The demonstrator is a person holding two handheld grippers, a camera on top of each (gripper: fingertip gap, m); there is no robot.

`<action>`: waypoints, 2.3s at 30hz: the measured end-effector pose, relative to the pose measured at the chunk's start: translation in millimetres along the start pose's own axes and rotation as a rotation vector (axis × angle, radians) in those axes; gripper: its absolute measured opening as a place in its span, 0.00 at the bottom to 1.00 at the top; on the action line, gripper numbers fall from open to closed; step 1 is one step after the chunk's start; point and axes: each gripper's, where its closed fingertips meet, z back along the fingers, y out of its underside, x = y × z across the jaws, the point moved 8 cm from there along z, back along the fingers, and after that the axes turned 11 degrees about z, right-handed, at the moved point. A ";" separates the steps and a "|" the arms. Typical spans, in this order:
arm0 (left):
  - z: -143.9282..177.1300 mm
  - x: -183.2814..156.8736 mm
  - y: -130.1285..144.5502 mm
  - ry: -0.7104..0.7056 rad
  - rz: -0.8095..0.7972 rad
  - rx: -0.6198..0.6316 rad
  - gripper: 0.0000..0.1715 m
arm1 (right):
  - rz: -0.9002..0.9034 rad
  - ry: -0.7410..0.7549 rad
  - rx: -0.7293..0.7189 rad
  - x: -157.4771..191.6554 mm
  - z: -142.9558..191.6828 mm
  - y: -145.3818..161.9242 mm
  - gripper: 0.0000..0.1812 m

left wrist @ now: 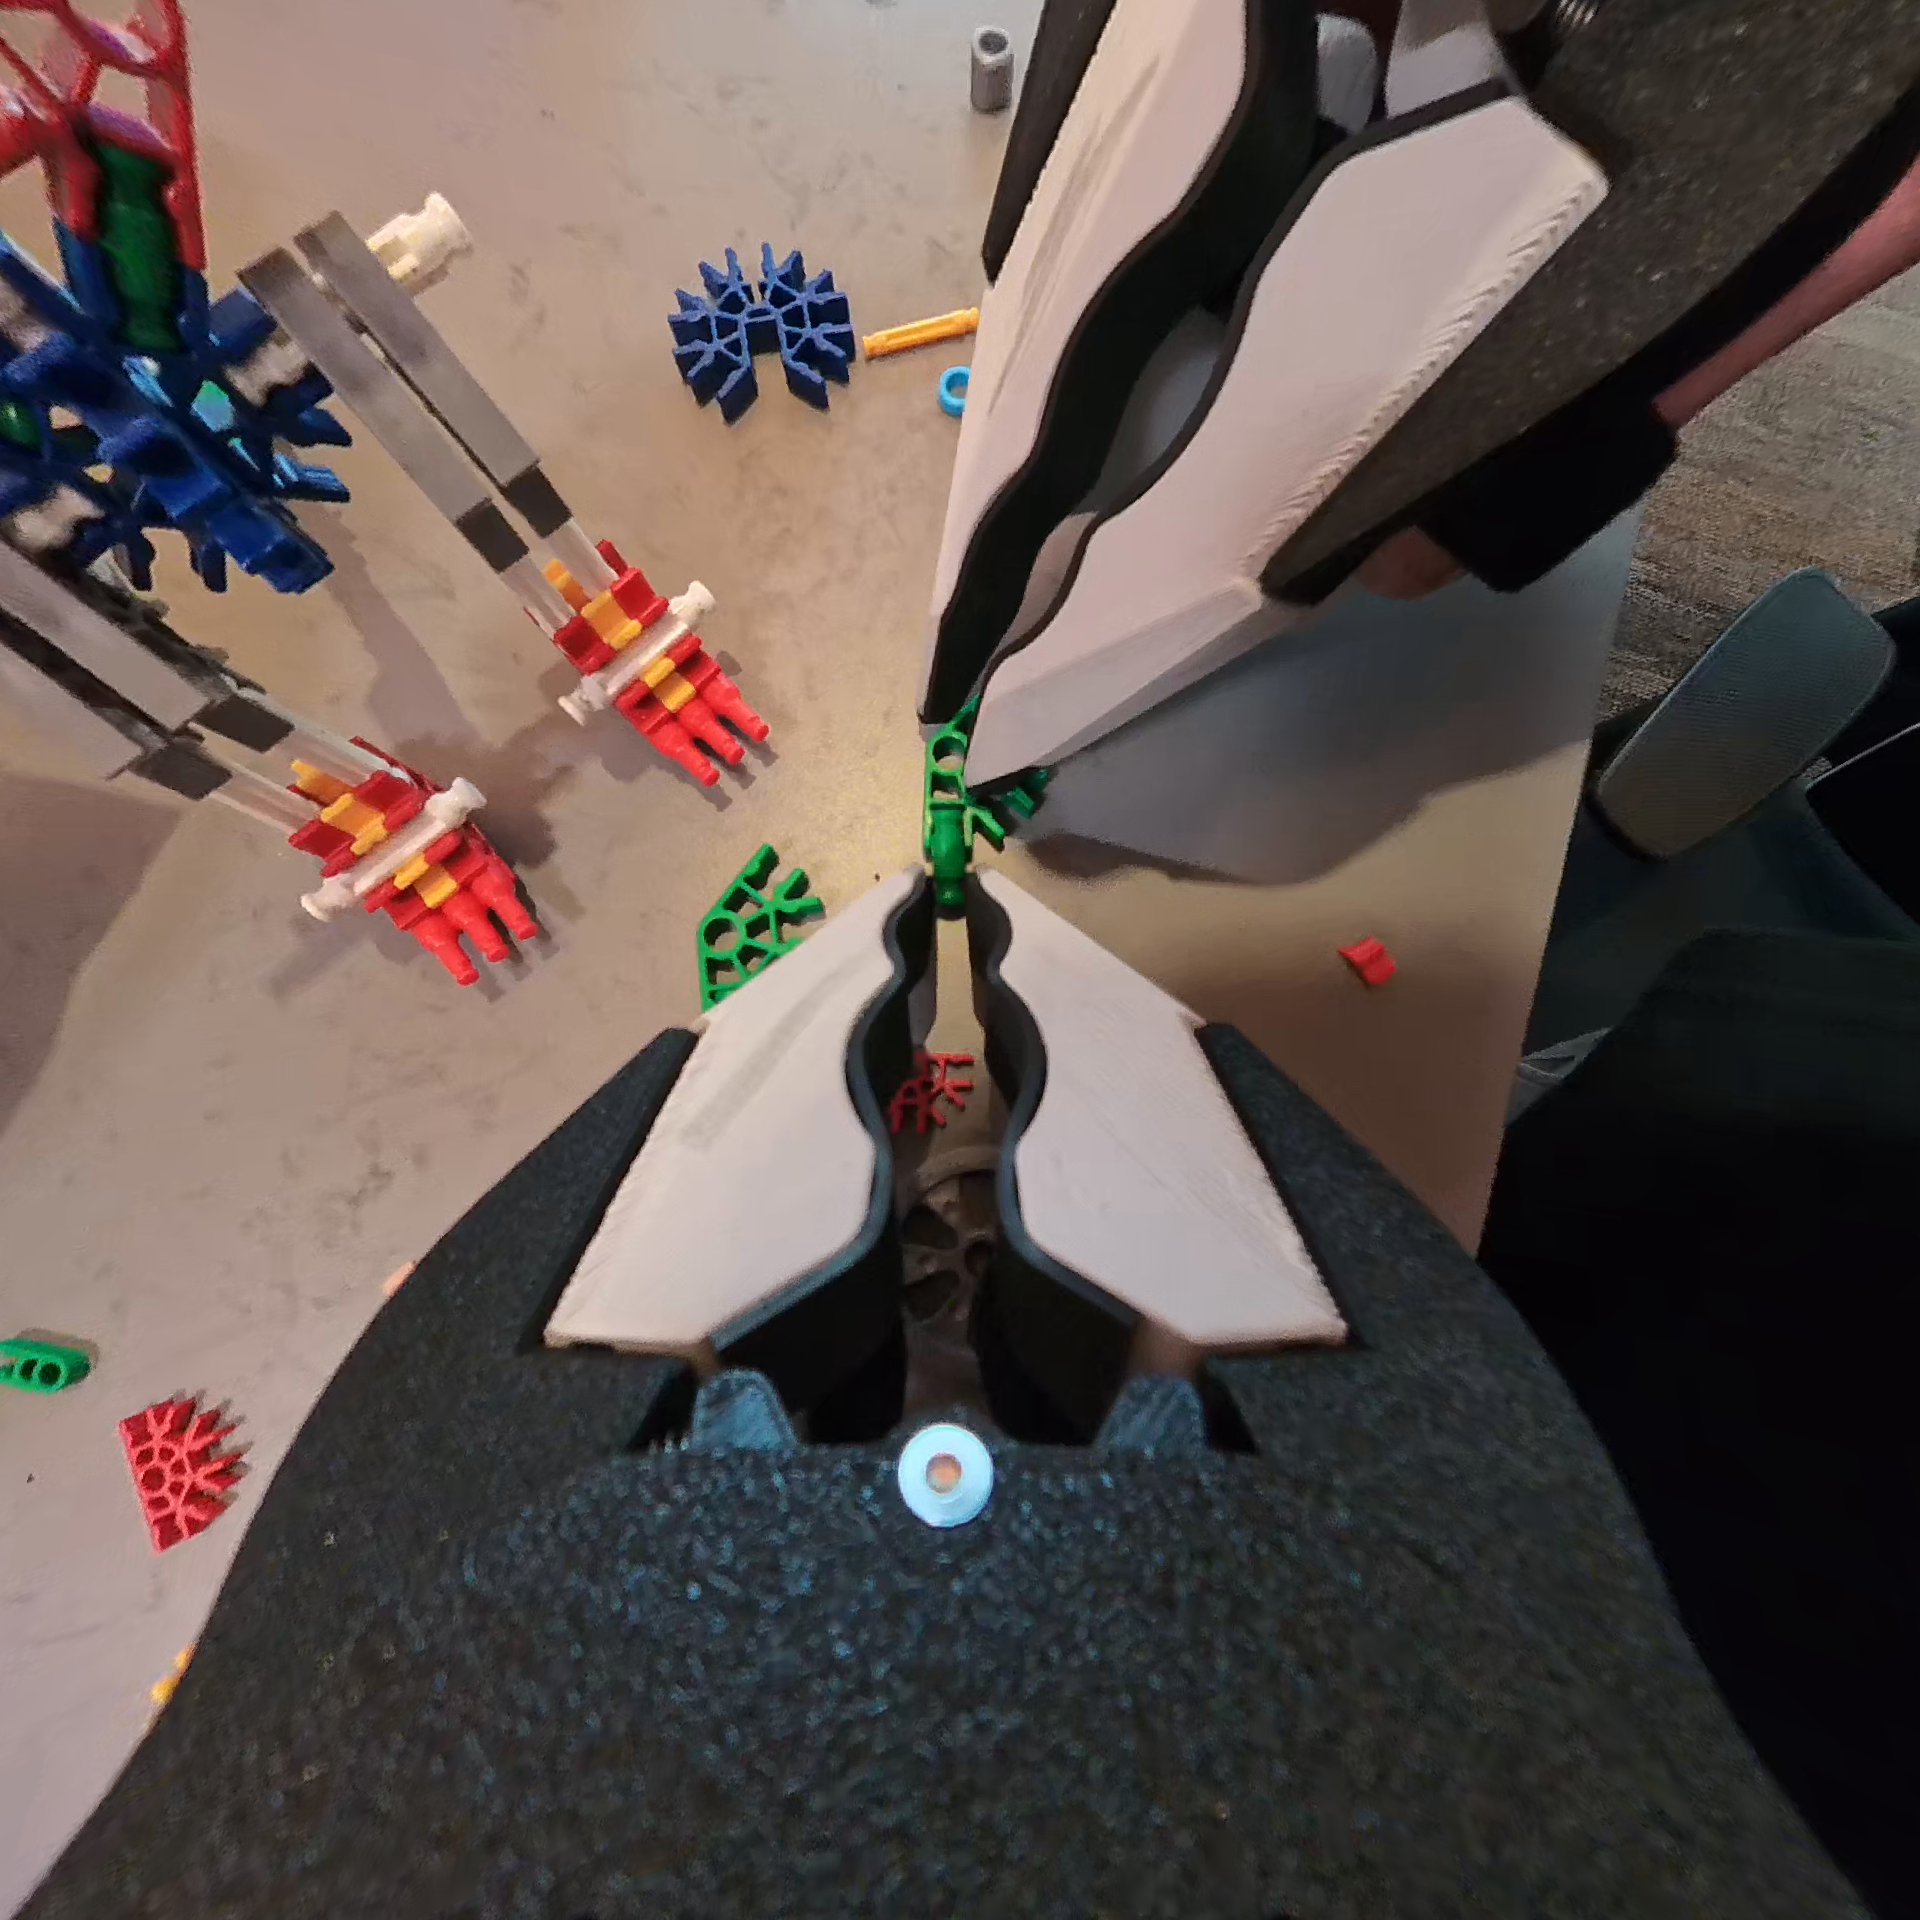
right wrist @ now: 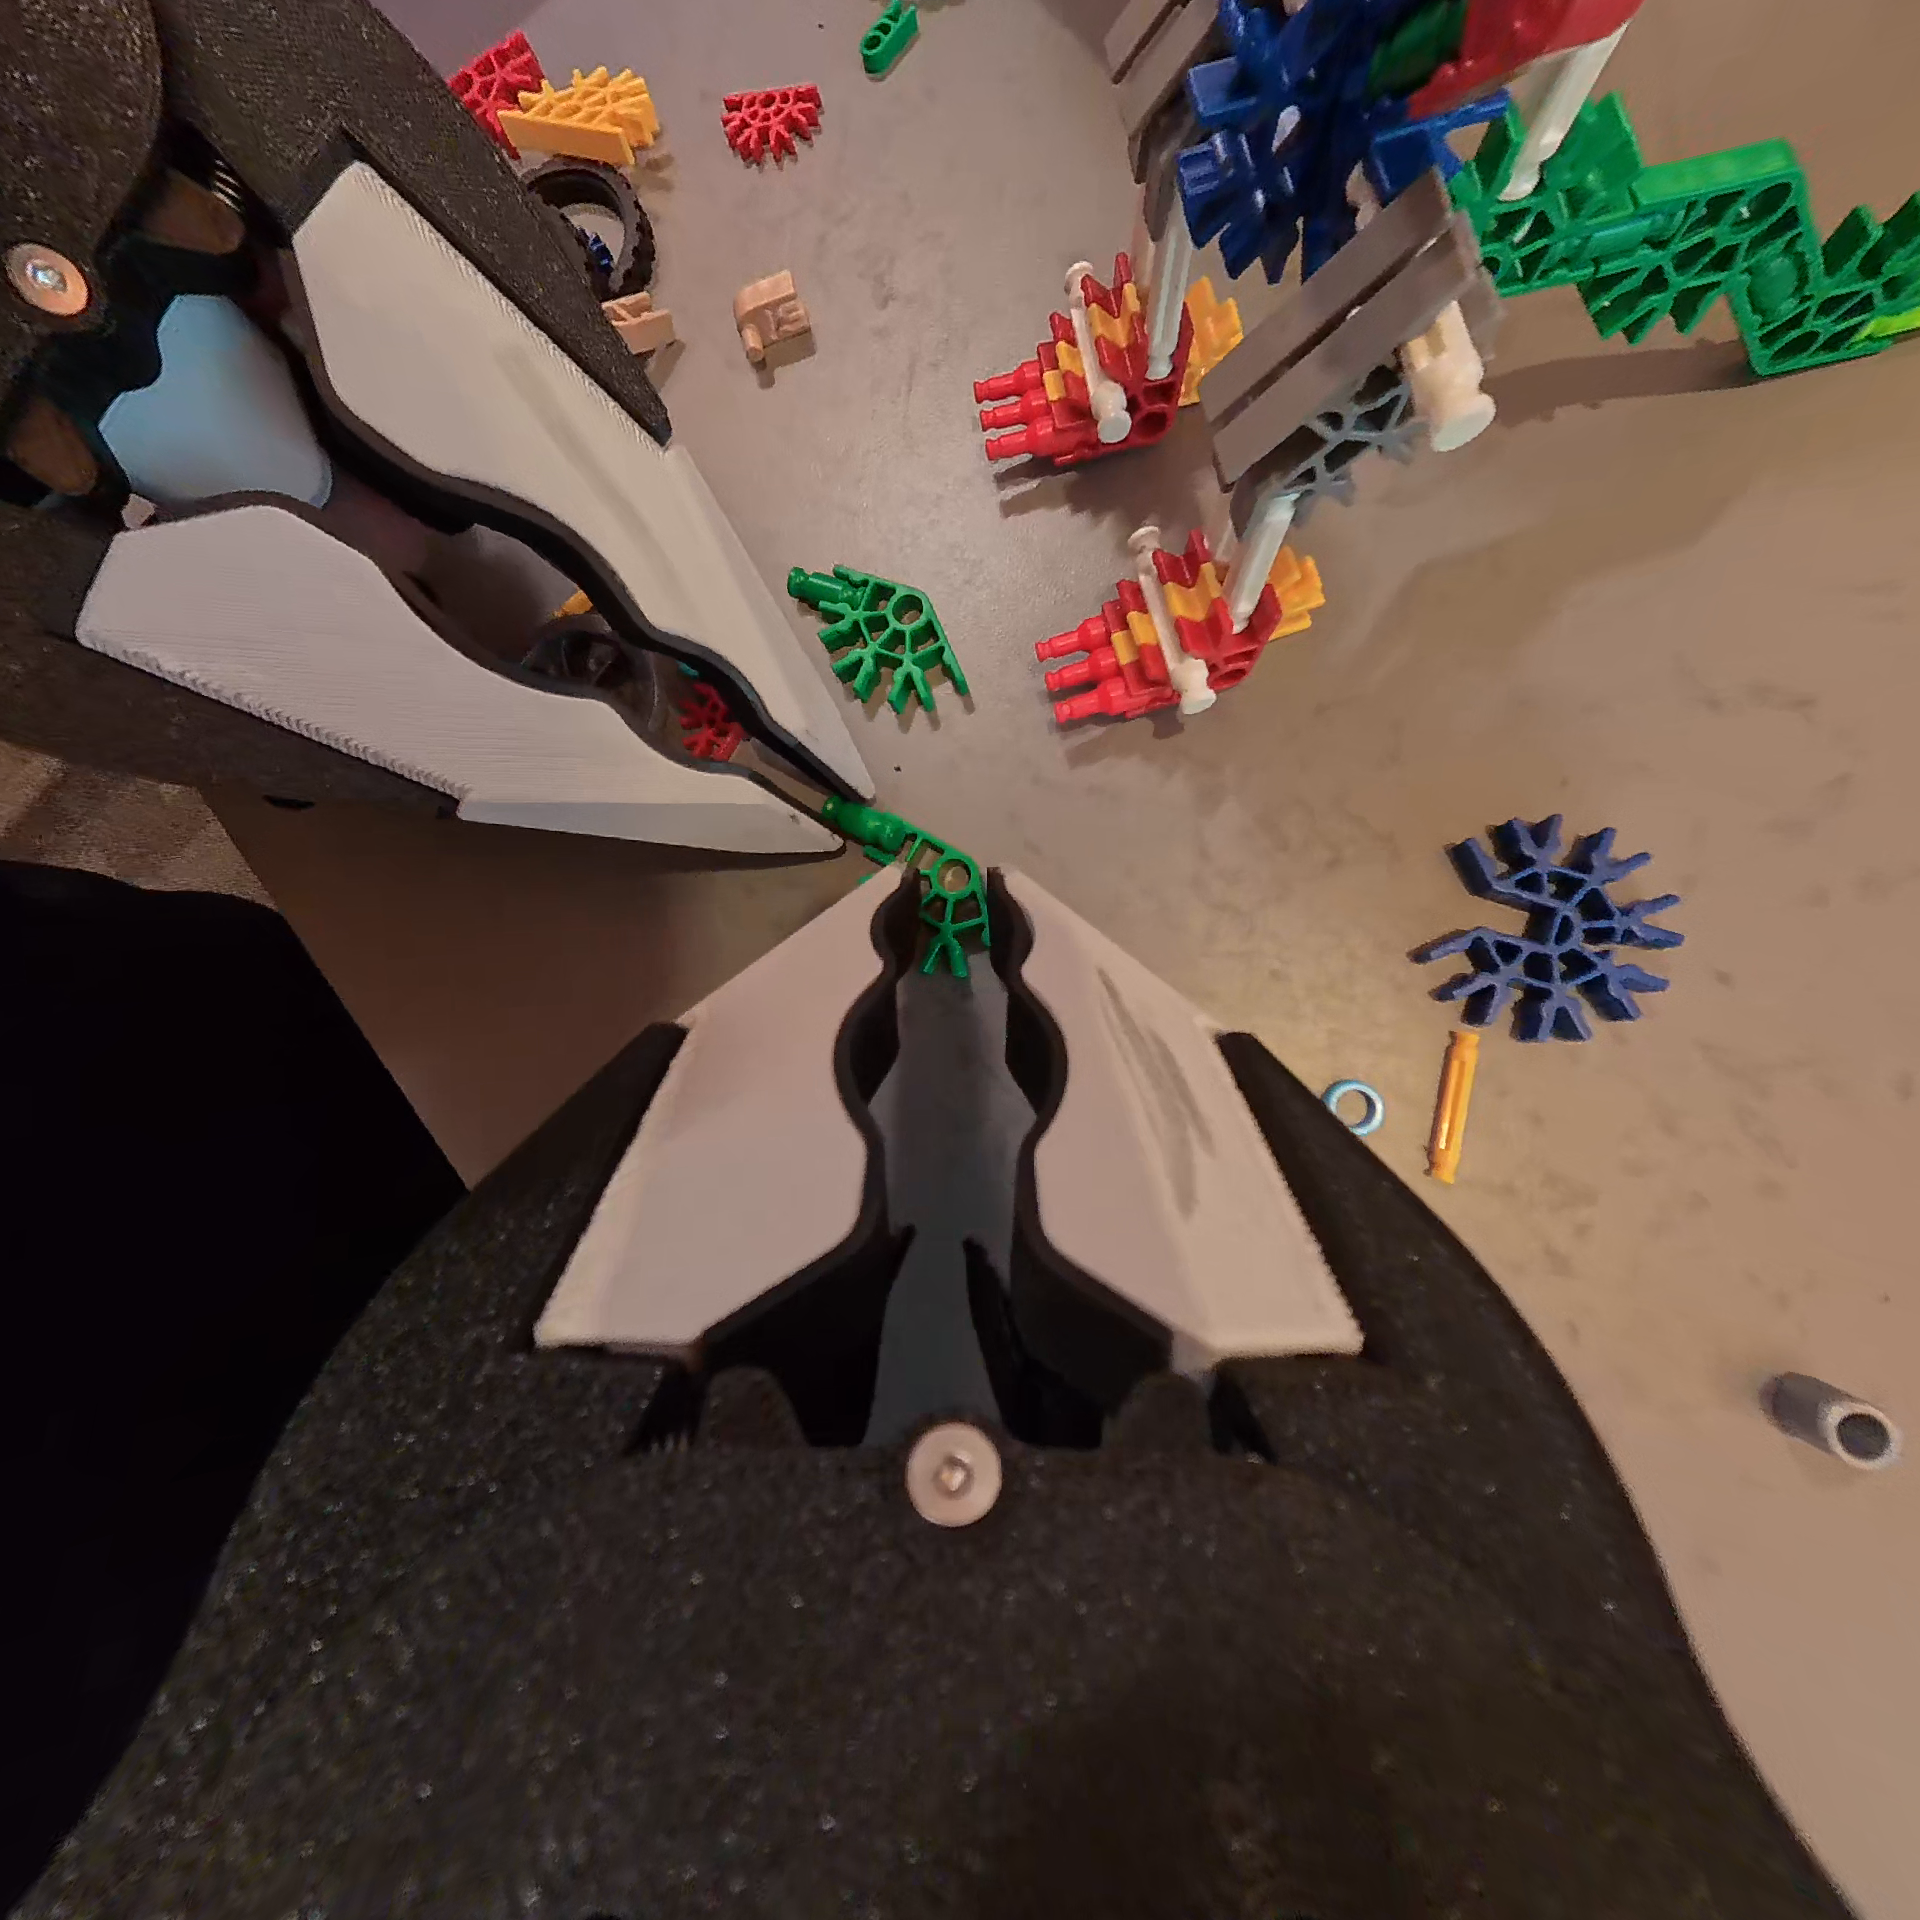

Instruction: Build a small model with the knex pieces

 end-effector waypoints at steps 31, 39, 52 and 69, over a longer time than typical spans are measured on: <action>-6.7 -1.6 -9.6 -0.028 -0.075 0.057 0.02 | -0.123 -0.090 -0.033 -9.4 -2.7 0.4 0.10; -7.7 -2.1 -12.2 -0.053 -0.128 0.080 0.02 | -0.164 -0.112 -0.046 -11.8 -2.9 1.2 0.10; -8.4 -2.5 -15.0 -0.077 -0.187 0.100 0.02 | -0.206 -0.140 -0.043 -15.0 -3.0 1.3 0.09; -9.2 -3.5 -15.6 -0.092 -0.272 0.134 0.02 | -0.206 -0.166 -0.046 -16.5 -3.0 1.5 0.09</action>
